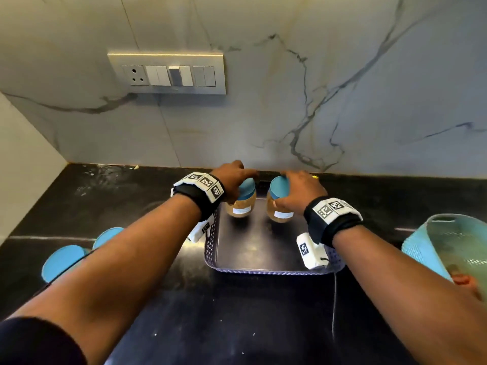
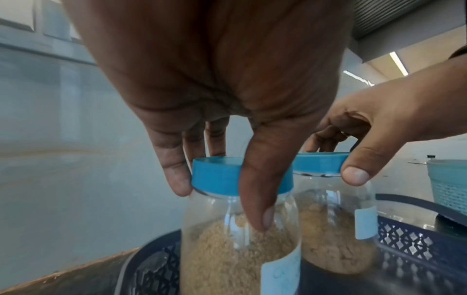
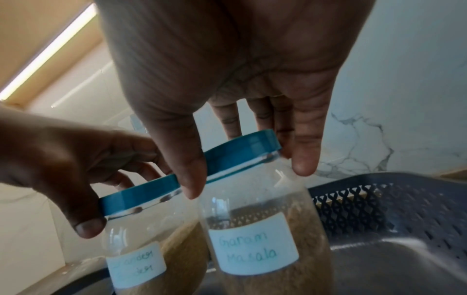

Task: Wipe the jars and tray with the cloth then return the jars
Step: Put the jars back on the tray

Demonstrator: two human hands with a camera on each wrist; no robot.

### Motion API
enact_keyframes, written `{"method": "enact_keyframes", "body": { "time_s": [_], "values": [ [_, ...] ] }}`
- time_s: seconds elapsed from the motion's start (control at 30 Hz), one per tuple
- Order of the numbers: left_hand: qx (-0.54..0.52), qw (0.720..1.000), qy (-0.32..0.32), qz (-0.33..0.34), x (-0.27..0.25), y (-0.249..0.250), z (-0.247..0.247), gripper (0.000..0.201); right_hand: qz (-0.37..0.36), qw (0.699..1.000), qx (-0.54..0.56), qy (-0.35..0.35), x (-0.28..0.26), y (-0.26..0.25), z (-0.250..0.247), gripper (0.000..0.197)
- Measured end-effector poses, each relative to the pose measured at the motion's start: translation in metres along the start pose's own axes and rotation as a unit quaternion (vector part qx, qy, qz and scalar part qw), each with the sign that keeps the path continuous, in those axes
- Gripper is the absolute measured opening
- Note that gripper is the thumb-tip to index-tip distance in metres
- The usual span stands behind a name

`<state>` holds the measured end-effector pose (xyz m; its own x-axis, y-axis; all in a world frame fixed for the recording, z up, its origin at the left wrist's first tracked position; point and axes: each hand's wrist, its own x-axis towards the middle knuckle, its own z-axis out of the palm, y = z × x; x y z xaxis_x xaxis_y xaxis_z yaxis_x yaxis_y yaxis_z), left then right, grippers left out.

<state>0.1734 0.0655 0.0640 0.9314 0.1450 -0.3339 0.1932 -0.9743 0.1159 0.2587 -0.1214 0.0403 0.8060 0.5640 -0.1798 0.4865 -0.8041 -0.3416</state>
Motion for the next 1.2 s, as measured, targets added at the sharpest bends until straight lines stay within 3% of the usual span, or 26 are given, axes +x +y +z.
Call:
{"method": "enact_keyframes", "body": {
  "time_s": [0.33,0.83,1.1,1.2],
  "values": [
    [0.028,0.999,-0.024,0.015,0.021,-0.018,0.024,0.080,-0.018,0.999,-0.021,-0.025,0.028,-0.017,0.036,0.085],
    [-0.051,0.999,-0.015,-0.010,0.014,-0.020,0.034,0.110,-0.037,0.997,-0.044,-0.050,0.029,-0.014,0.036,0.087],
    [-0.047,0.999,0.000,0.013,0.020,-0.019,0.038,0.093,-0.035,0.997,-0.051,-0.047,0.027,-0.009,0.036,0.086],
    [-0.041,0.999,-0.003,0.014,0.022,-0.022,0.038,0.098,-0.040,0.997,-0.057,-0.045,0.027,-0.009,0.037,0.085]
  ]
}}
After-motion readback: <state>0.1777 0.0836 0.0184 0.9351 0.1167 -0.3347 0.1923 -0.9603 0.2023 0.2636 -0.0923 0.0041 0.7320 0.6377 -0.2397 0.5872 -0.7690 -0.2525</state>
